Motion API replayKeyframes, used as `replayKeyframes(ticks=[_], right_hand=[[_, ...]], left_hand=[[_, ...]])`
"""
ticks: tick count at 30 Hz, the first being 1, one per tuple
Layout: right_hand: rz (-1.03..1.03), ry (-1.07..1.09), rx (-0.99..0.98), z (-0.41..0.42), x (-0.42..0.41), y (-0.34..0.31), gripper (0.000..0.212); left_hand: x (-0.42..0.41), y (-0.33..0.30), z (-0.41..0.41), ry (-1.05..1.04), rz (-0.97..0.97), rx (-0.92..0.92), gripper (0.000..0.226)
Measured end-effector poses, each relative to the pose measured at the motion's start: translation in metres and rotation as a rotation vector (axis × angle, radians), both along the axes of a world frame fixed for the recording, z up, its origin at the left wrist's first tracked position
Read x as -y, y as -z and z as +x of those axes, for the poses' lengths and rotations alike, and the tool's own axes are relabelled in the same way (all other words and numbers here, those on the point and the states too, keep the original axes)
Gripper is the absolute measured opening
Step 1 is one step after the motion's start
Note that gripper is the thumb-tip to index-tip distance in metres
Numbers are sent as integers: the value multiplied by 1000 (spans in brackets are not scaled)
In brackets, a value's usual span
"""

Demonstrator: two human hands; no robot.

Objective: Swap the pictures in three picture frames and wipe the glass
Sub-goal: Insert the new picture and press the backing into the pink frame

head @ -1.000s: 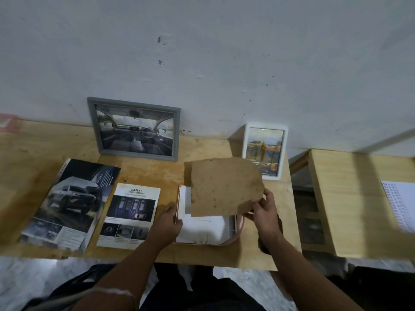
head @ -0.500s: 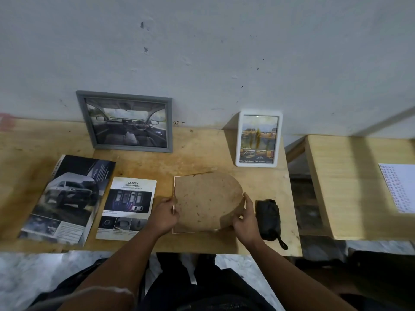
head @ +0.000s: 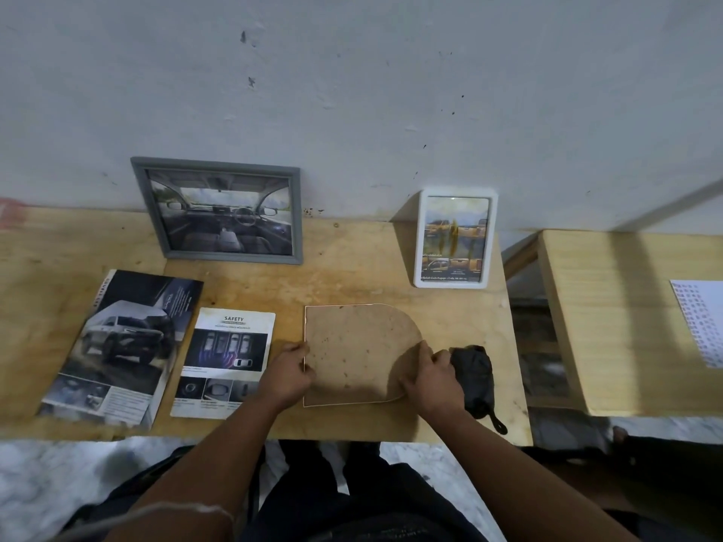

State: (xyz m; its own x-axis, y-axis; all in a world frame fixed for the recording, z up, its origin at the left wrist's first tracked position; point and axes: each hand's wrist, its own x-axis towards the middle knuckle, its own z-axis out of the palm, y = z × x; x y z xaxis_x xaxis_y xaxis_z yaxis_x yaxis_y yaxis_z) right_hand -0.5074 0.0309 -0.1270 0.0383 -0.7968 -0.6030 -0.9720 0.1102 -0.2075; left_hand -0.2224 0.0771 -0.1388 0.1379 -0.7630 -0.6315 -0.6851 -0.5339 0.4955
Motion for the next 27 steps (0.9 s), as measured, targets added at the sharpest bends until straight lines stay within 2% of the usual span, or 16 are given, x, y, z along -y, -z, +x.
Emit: replayKeyframes(ticks=[3, 7, 9, 11, 13, 16, 20, 27], right_hand=[[-45, -167, -69, 10, 11, -8, 97], [87, -554, -96, 16, 29, -5, 91], [123, -623, -126, 15, 35, -4, 98], [125, -669, -154, 13, 40, -3, 103], [108, -706, -177, 10, 42, -1, 101], [103, -702, -168, 11, 43, -1, 97], [107, -693, -154, 6, 38, 4, 101], [110, -677, -88, -2, 36, 11, 101]], left_hand=[[-1, 0, -1, 20, -23, 70, 56], [2, -7, -6, 154, -83, 299, 44], [2, -5, -5, 187, -156, 366, 56], [4, 1, -2, 286, -187, 350, 82], [10, 6, 1, 459, -137, 311, 105], [25, 11, 6, 656, -74, 369, 124], [29, 18, 10, 710, -31, 474, 134], [24, 29, 14, 717, -126, 532, 134]])
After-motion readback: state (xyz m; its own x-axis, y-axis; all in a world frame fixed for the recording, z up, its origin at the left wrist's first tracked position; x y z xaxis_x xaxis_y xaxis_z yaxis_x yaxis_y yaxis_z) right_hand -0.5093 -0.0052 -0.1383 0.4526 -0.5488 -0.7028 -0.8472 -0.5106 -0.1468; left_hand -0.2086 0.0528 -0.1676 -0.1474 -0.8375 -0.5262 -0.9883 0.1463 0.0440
